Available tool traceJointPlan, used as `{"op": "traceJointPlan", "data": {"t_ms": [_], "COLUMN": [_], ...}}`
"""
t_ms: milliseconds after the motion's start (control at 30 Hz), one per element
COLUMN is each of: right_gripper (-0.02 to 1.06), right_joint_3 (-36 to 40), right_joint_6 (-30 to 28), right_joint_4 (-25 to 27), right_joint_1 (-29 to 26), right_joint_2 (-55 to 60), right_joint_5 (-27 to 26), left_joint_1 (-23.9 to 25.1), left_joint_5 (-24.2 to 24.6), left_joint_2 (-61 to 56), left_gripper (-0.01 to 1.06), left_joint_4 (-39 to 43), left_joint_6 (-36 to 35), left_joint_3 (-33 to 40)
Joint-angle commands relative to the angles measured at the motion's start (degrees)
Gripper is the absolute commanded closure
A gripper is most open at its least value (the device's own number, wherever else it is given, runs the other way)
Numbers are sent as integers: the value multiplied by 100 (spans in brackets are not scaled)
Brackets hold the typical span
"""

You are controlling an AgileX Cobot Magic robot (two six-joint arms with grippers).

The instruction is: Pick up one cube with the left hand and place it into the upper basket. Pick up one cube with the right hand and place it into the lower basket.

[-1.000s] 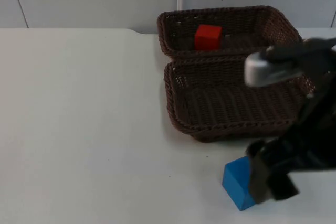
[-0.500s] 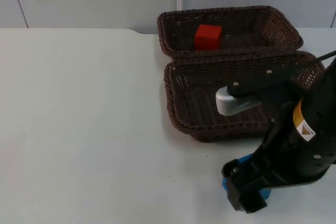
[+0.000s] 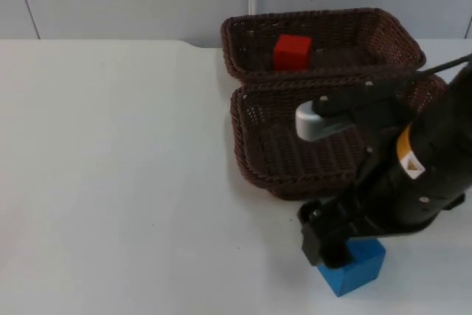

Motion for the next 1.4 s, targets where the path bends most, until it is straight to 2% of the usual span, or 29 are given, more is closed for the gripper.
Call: {"op": "traceJointPlan", "data": {"t_ms": [0,133,333,467,500,533,633,667,800,833,900,933,1167,1367], "right_gripper": [-1,-1,1,11,11,18,45,45,84,84,100,105,105,105], "right_joint_3": [-274,-570,-673,-673,-673,-673,-673,-673,-673,-673,-673,-673,-673,-673], "right_joint_6": [-87,-87,-115,-105,-105,-105,-105,-105,-105,-105,-105,-105,-105,-188], "right_joint_4": [-29,-29,-33,-33,-33,-33,-44,-44,-4,-4,-4,-4,10,120], "right_joint_1": [-5,-16,-16,-16,-16,-16,-16,-16,-16,-16,-16,-16,-6,-6], "right_joint_2": [277,654,1083,1197,1197,1197,1197,1197,1197,1197,1183,1127,509,-569], "right_joint_5": [-5,204,168,246,246,236,236,236,386,386,568,758,1088,1587], "left_joint_1": [21,21,21,21,21,21,21,21,21,21,21,21,21,21], "left_joint_5": [-74,-74,-74,-74,-74,-74,-74,-74,-74,-74,-74,-74,-74,-74], "left_joint_2": [-22,-22,-22,-22,-22,-22,-22,-22,-22,-22,-22,-22,-22,-22], "left_gripper": [31,31,31,31,31,31,31,31,31,31,31,31,31,31], "left_joint_4": [-69,-69,-59,-59,-59,-59,-59,-59,-59,-59,-59,-59,-59,-59], "left_joint_6": [-37,-37,-26,-16,-16,-16,-16,-16,-16,-16,-16,-16,-16,-16], "left_joint_3": [27,27,27,27,27,27,27,27,27,27,27,27,27,27]}}
